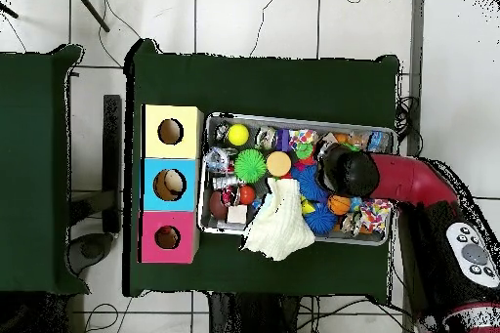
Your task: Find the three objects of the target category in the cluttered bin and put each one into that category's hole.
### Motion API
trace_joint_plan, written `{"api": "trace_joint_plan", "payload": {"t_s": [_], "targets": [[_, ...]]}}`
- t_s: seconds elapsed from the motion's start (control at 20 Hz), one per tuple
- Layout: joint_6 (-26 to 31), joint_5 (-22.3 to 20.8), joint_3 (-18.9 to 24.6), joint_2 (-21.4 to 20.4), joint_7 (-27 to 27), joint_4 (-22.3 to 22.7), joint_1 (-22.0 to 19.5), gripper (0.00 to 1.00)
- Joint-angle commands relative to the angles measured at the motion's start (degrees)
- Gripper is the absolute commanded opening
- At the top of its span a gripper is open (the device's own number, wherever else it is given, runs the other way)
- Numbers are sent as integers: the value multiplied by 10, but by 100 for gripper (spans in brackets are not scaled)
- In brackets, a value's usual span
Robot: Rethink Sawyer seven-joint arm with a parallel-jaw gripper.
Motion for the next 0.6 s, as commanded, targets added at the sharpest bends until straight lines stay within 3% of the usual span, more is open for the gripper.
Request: {"api": "trace_joint_plan", "payload": {"t_s": [0.05, 0.15, 0.6], "targets": [[83, -12, -5, 36, -45, -91, 13, 100], [103, -14, -1, 34, -62, -117, 16, 100], [174, 1, 9, 7, -76, -152, 26, 100]]}}
